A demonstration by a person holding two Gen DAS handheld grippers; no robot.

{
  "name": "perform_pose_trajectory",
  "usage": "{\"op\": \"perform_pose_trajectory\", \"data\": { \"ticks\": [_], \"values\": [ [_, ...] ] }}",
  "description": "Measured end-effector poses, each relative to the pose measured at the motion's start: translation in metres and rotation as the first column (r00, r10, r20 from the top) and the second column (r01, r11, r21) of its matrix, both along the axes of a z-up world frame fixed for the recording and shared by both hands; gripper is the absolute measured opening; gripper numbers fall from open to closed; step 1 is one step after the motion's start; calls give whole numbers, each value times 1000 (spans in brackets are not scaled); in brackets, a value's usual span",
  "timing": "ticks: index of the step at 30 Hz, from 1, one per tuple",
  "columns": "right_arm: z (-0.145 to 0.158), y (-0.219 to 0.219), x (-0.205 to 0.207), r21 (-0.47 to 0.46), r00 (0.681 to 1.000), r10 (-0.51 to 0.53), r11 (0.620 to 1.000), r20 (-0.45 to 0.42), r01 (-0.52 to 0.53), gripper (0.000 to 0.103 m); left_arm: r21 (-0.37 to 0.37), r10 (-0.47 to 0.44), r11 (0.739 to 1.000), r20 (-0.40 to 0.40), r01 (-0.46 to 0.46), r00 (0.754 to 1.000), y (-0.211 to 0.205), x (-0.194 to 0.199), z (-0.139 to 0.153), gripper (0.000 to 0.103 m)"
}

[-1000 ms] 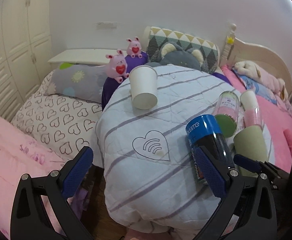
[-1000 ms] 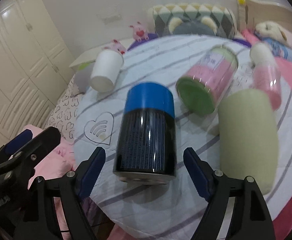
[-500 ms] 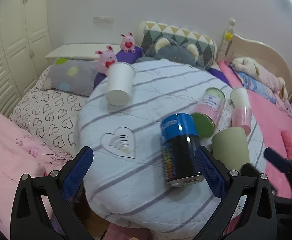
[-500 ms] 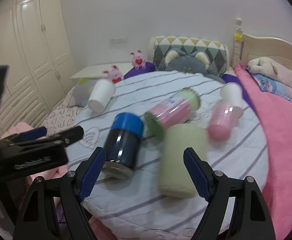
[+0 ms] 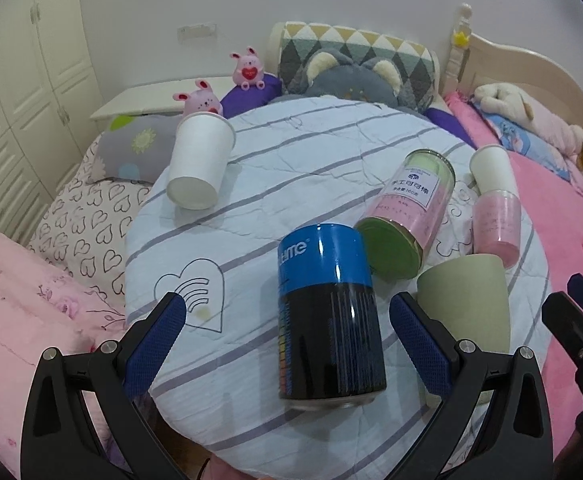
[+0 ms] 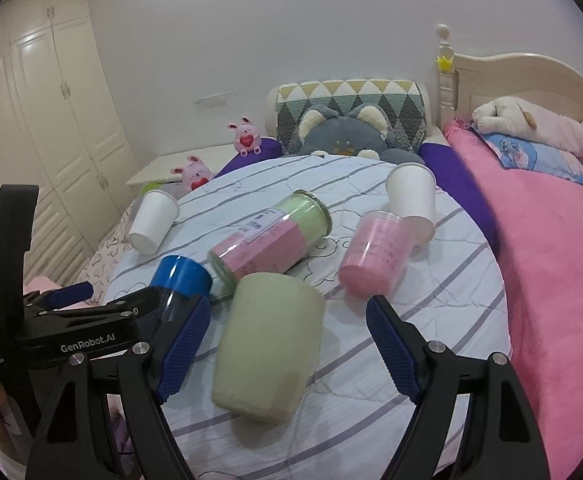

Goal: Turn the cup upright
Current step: 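Lift the blue-and-black cup with the left tool and swing it toward the bed center, then rotate the held cup with the left tool so its open rim faces up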

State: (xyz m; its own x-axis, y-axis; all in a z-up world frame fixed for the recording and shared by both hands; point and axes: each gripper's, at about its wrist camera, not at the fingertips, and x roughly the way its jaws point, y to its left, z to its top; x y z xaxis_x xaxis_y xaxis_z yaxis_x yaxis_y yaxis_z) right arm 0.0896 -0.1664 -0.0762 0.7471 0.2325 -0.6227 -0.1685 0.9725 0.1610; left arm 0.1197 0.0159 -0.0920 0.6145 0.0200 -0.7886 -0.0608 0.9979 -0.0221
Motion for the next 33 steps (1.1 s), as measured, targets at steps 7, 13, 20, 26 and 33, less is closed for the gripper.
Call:
{"op": "perform_pose_trajectory", "data": {
  "ticks": [7, 13, 20, 26, 33],
  "values": [
    [-9, -13, 16, 26, 1000, 0, 1000, -19, 1, 82, 29, -4, 1000, -33, 5, 999, -12, 14, -7, 103],
    [-14, -21, 25, 48, 1000, 1, 999, -27, 0, 82, 19, -11, 1000, -79, 13, 997, -18, 29, -14, 103],
    [-19, -30, 32, 73, 999, 5, 997, -43, -2, 82, -10, 15, 1000, -153, -17, 988, -12, 45, -29, 103],
    [-22, -34, 37, 79, 999, -2, 997, -54, 6, 82, 10, 17, 1000, -175, -15, 984, -14, 53, -34, 90],
    [-22, -31, 36, 74, 998, 6, 997, -55, -2, 82, 9, -14, 1000, -129, 15, 992, -14, 48, -27, 71]
  ]
}}
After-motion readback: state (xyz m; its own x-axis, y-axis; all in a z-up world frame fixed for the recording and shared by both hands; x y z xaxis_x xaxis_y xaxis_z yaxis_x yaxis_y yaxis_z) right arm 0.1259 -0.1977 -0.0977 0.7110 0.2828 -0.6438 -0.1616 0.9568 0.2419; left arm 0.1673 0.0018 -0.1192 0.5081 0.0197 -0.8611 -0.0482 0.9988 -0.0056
